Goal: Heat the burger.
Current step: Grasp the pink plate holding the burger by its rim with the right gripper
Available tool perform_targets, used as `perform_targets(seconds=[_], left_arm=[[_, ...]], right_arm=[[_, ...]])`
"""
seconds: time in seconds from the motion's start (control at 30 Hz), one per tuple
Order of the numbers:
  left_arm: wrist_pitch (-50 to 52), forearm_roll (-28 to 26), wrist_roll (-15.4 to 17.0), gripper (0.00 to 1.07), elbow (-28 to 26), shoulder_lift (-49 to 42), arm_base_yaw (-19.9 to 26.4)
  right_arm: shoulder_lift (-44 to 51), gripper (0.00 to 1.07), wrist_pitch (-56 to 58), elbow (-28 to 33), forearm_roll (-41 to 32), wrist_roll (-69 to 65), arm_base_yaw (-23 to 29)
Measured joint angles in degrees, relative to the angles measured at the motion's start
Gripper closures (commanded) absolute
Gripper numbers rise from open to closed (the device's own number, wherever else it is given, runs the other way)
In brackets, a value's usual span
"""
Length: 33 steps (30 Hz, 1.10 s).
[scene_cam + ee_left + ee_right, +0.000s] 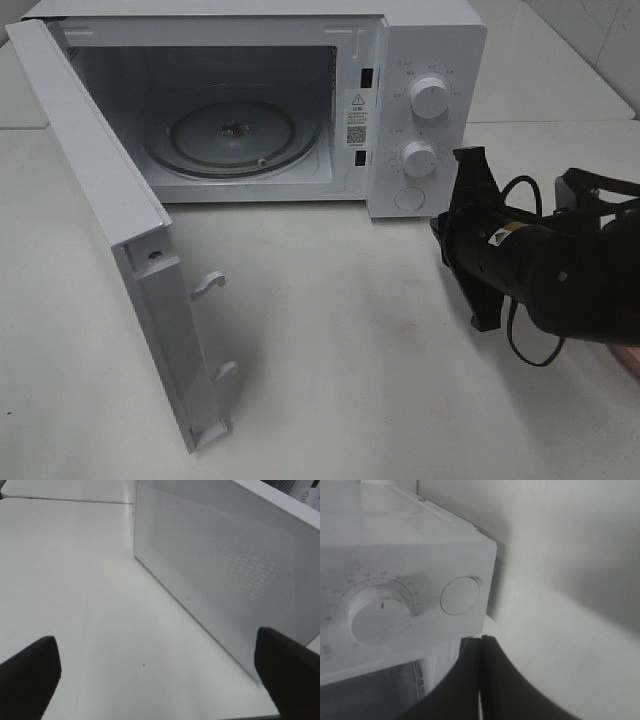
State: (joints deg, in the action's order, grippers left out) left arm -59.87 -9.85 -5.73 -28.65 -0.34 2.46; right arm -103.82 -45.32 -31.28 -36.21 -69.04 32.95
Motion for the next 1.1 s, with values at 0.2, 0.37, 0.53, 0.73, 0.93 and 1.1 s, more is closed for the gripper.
perform_targets(seconds=[0.2,0.37,0.53,0.73,0.93,1.1], left_arm=[[0.0,0.0,0.0,0.09,0.0,0.0,0.0],[0.0,0.0,0.0,0.09,0.0,0.0,0.0],[0.0,0.0,0.0,0.09,0.0,0.0,0.0],[0.0,0.0,0.0,0.09,0.0,0.0,0.0],[0.0,0.0,0.0,0.09,0.0,0.0,0.0],[0.0,0.0,0.0,0.09,0.0,0.0,0.0]], right_arm=[[7.8,1.07,12.5,0.7,0.0,18.0,-0.4],[11.1,1.07,19.7,0.7,1.1,25.2,-3.1],[14.7,1.07,29.0,0.5,6.6,32.7,-7.7],[17.2,1.05,44.9,-4.1,17.0,38.6,-11.3],[17.4,1.03,62.1,-10.2,28.6,44.3,-12.0],[17.4,1.02,72.6,-13.2,36.6,49.5,-12.0]])
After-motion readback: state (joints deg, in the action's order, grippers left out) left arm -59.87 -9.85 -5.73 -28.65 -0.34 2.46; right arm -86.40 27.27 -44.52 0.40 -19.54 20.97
